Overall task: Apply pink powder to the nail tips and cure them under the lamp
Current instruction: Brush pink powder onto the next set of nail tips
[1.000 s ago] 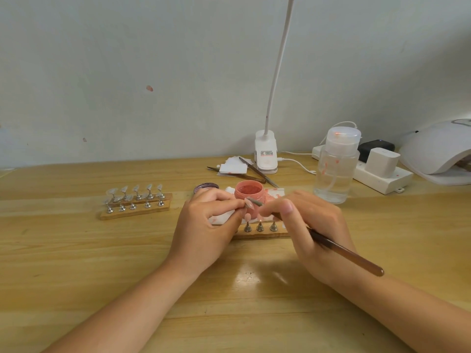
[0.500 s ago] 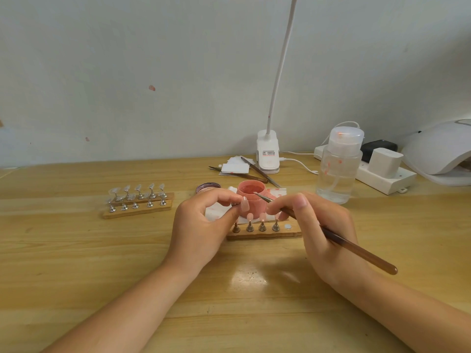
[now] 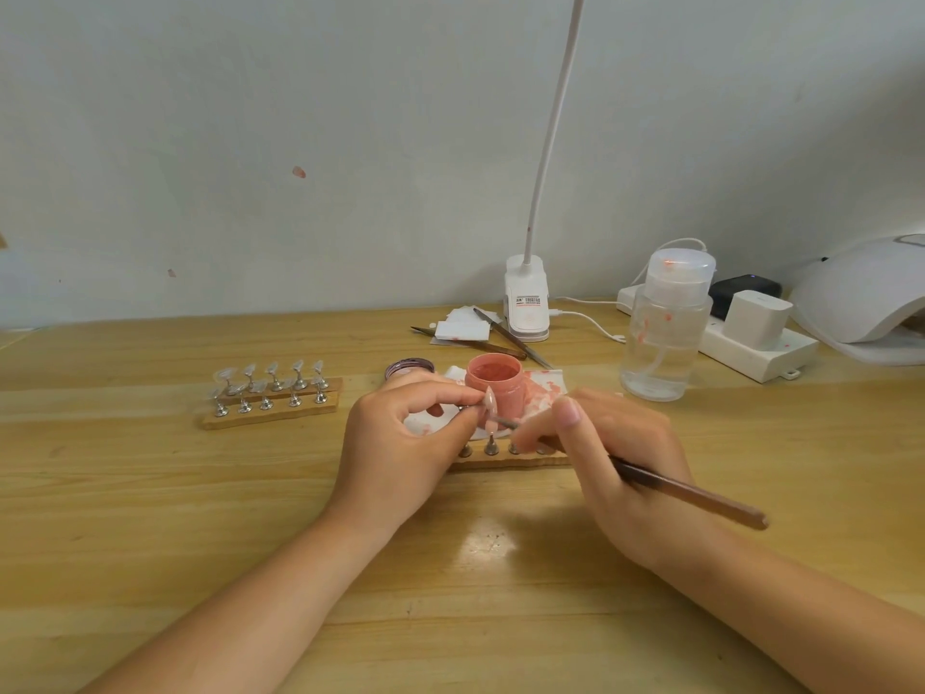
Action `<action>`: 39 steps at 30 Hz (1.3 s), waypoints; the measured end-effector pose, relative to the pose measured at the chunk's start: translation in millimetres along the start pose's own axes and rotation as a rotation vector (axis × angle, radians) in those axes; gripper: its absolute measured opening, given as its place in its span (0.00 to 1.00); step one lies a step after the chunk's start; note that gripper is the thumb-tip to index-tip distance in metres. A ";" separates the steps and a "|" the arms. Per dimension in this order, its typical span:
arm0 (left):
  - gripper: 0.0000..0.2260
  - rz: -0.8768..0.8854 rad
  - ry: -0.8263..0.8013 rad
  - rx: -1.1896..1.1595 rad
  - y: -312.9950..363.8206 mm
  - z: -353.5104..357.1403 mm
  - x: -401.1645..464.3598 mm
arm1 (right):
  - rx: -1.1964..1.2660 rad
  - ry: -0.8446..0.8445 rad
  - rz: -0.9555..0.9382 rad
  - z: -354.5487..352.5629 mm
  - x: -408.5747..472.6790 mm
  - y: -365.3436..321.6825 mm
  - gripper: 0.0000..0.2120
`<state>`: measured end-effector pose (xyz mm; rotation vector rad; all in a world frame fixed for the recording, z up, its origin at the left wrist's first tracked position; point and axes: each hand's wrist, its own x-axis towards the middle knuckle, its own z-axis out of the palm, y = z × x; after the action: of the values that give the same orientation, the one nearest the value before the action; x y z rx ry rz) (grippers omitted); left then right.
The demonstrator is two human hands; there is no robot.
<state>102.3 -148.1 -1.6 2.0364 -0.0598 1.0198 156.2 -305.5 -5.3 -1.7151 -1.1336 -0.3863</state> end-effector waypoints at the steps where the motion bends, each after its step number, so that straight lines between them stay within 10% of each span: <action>1: 0.15 -0.008 0.002 -0.002 0.4 -0.1 -0.2 | 0.006 0.053 -0.043 -0.2 -1.3 0.8 0.24; 17: 0.20 -0.011 0.005 0.018 -3.2 0.5 0.5 | 0.100 0.068 -0.035 -0.5 -2.3 0.3 0.28; 24: 0.16 -0.017 -0.022 0.030 -4.6 -1.2 0.1 | 0.086 0.156 0.025 -1.9 1.0 -6.3 0.05; 39: 0.16 -0.016 -0.020 0.024 -6.5 -0.6 0.5 | 0.017 0.101 -0.075 -1.2 -1.5 -2.9 0.25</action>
<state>104.7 -143.4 -5.3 2.0657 -0.0412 0.9950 153.3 -307.1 -4.2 -1.6236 -1.1264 -0.5035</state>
